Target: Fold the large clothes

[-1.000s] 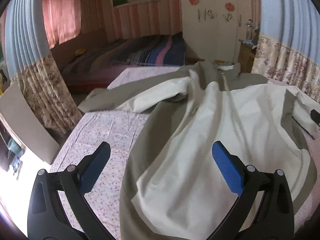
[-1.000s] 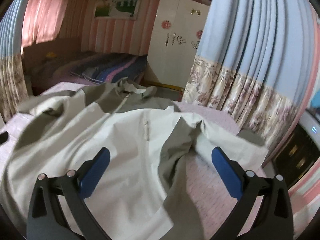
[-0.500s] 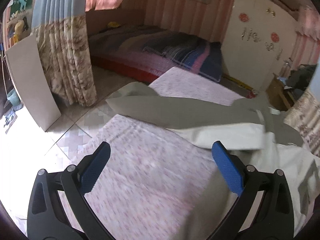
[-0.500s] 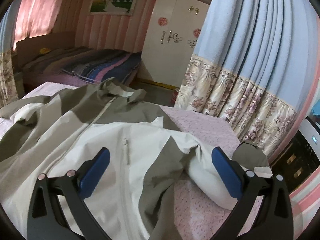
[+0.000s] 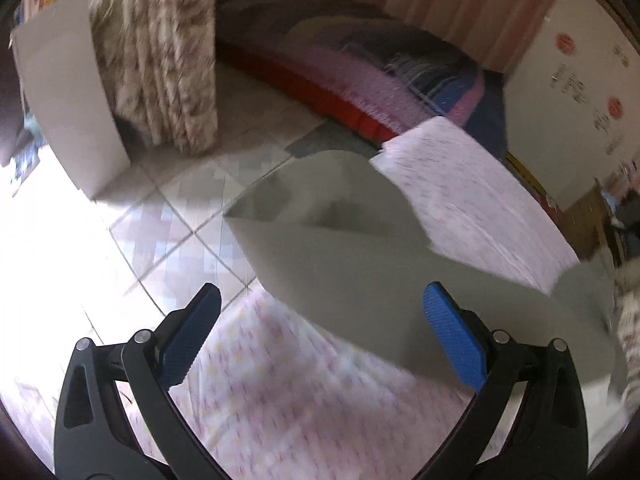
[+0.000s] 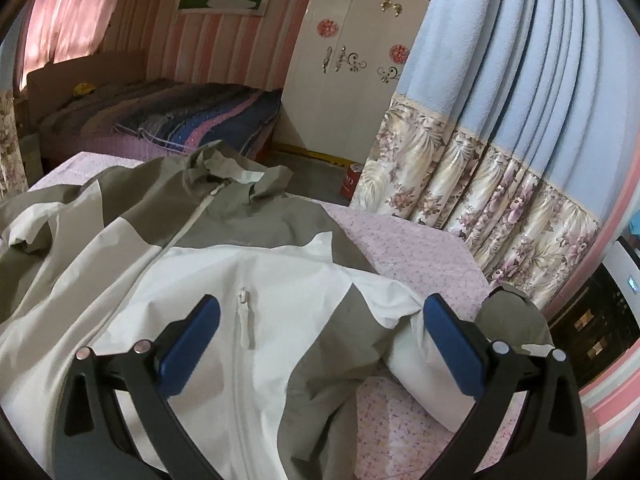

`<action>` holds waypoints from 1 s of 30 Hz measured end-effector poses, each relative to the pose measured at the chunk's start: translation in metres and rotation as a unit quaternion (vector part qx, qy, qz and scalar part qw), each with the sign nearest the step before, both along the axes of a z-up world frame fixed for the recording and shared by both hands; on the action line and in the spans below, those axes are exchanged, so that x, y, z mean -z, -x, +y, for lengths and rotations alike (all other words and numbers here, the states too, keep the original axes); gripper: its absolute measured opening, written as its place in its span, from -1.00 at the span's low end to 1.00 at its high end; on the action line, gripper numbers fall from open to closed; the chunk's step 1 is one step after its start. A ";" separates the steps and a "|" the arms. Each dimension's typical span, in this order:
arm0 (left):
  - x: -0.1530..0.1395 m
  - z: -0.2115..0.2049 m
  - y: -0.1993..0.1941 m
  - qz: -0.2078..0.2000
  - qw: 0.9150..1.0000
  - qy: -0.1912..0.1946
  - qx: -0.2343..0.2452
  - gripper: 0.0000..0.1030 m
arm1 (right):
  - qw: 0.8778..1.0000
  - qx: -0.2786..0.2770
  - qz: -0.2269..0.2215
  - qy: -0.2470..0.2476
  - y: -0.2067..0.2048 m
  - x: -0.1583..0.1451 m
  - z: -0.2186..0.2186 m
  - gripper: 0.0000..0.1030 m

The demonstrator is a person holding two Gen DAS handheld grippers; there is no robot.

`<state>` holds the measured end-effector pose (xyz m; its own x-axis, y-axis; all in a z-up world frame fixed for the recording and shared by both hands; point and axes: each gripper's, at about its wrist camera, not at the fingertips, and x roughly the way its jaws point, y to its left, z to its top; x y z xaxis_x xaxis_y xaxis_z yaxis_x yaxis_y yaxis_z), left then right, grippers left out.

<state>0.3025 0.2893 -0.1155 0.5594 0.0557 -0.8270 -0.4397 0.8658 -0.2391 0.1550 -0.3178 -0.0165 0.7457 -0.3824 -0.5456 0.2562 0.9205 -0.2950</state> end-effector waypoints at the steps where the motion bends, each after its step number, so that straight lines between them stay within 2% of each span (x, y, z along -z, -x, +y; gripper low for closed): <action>1: 0.007 0.010 -0.007 0.008 1.000 0.014 -0.009 0.92 | 1.000 0.001 0.001 0.004 -0.001 0.001 0.001 0.97; 2: 0.012 0.014 -0.010 0.014 1.000 0.025 -0.011 0.85 | 1.000 0.003 0.003 0.008 -0.002 0.002 0.001 0.97; 4: 0.028 0.021 -0.018 0.025 0.997 0.068 -0.003 0.52 | 1.000 0.006 0.007 0.011 -0.004 0.003 0.001 0.97; 5: 0.034 0.022 -0.024 0.029 0.996 0.084 0.004 0.27 | 1.000 0.005 0.009 0.009 -0.005 0.004 0.001 0.97; 7: 0.034 0.021 -0.031 0.033 0.997 0.070 -0.001 -0.05 | 1.000 0.003 0.008 0.006 -0.005 0.003 0.002 0.97; 8: 0.029 0.021 -0.032 0.024 0.998 0.060 -0.006 -0.56 | 1.000 0.003 0.006 0.005 -0.006 0.002 0.002 0.97; 9: 0.022 0.022 -0.033 0.010 0.998 0.064 -0.003 -0.94 | 1.000 0.001 0.001 0.006 -0.005 0.000 0.003 0.97; 10: 0.014 0.023 -0.031 -0.002 0.997 0.074 -0.001 -0.93 | 1.000 0.000 -0.003 0.007 -0.004 -0.002 0.003 0.97; 12: -0.012 0.029 -0.029 -0.036 0.997 0.064 -0.012 -0.96 | 1.000 0.001 -0.014 0.010 -0.002 -0.005 0.001 0.97; 15: -0.070 0.033 -0.016 -0.090 0.995 0.014 -0.035 -0.97 | 1.000 0.005 -0.020 0.011 -0.001 -0.009 -0.006 0.97; 18: -0.126 0.028 0.002 -0.140 0.989 -0.035 -0.043 -0.97 | 1.000 0.008 -0.027 0.010 -0.002 -0.012 -0.016 0.97; 20: -0.149 0.008 0.005 -0.143 0.986 -0.072 -0.037 -0.97 | 0.999 0.009 -0.031 0.007 -0.002 -0.012 -0.024 0.97; 23: -0.168 -0.028 0.002 -0.136 0.982 -0.120 -0.051 -0.98 | 0.999 0.010 -0.035 0.002 -0.004 -0.011 -0.032 0.97; 26: -0.186 -0.073 -0.003 -0.154 0.982 -0.106 -0.038 -0.98 | 0.999 0.013 -0.043 0.006 -0.004 -0.012 -0.039 0.97; 30: -0.207 -0.171 -0.014 -0.180 0.980 -0.070 0.041 -0.98 | 0.998 0.018 -0.058 0.009 0.002 -0.016 -0.052 0.97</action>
<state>0.3162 0.1187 0.0916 0.8206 0.0970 -0.5632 -0.2764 0.9299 -0.2426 0.1529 -0.3697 -0.0002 0.7890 -0.4190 -0.4494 0.3225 0.9050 -0.2776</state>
